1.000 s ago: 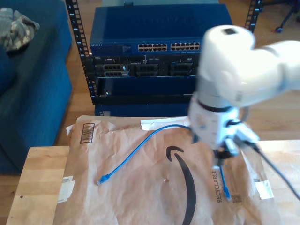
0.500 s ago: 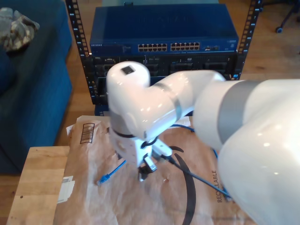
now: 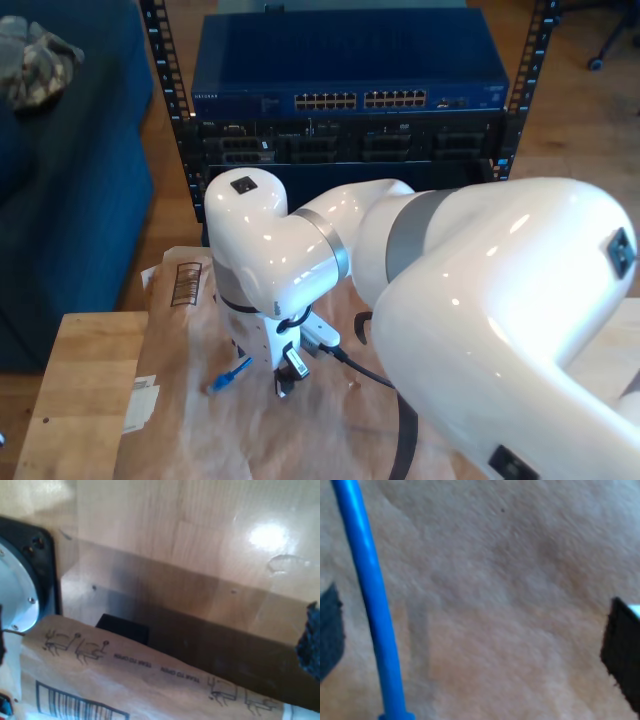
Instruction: Grab the cable and plug it in
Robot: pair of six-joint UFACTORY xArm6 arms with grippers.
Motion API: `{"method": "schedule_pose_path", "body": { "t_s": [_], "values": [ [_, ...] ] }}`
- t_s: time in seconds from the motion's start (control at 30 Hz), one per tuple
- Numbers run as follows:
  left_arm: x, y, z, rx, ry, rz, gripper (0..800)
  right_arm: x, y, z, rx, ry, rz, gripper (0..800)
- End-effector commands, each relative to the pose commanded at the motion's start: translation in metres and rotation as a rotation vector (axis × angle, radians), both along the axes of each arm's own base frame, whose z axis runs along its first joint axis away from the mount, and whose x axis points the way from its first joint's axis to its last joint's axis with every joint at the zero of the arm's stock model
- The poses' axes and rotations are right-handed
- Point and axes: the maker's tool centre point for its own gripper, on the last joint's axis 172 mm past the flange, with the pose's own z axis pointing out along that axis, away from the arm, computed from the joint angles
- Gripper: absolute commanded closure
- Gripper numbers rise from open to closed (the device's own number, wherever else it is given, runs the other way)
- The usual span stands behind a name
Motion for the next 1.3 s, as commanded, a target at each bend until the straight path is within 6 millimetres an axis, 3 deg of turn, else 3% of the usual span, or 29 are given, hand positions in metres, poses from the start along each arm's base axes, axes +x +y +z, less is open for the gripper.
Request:
{"method": "schedule_pose_path", "body": {
  "t_s": [0.3, 0.4, 0.53, 0.63, 0.73, 0.8, 0.97, 1.13, 1.3],
  "values": [
    [0.000, 0.000, 0.000, -0.002, 0.002, 0.000, 0, 0.005, 0.004, -0.001, 0.007, -0.007, -0.006, 360],
    [0.000, 0.000, 0.000, -0.002, 0.002, 0.000, 0, 0.007, 0.006, 0.000, 0.017, -0.014, -0.024, 609],
    [-0.001, -0.001, -0.001, -0.004, 0.003, 0.001, 0, 0.007, 0.007, 0.000, 0.017, -0.013, -0.060, 747],
    [0.004, -0.006, 0.000, -0.019, -0.009, 0.006, 0, 0.010, 0.007, 0.004, 0.022, -0.018, -0.087, 767],
    [0.020, -0.030, 0.002, -0.047, -0.030, -0.040, 0, 0.013, 0.000, 0.006, 0.018, -0.015, -0.128, 767],
    [0.031, -0.044, 0.004, -0.060, -0.045, -0.068, 0, 0.021, -0.009, 0.020, 0.033, -0.023, -0.158, 769],
    [0.074, -0.076, 0.031, -0.031, -0.093, -0.093, 0, 0.029, -0.053, 0.061, 0.118, 0.033, -0.342, 774],
    [0.101, -0.109, 0.048, -0.001, -0.109, -0.130, 0, 0.020, -0.105, 0.105, 0.159, 0.054, -0.469, 774],
    [0.141, -0.171, 0.073, -0.108, -0.170, -0.129, 0, 0.007, -0.156, 0.128, 0.203, 0.041, -0.604, 773]
  ]
}}
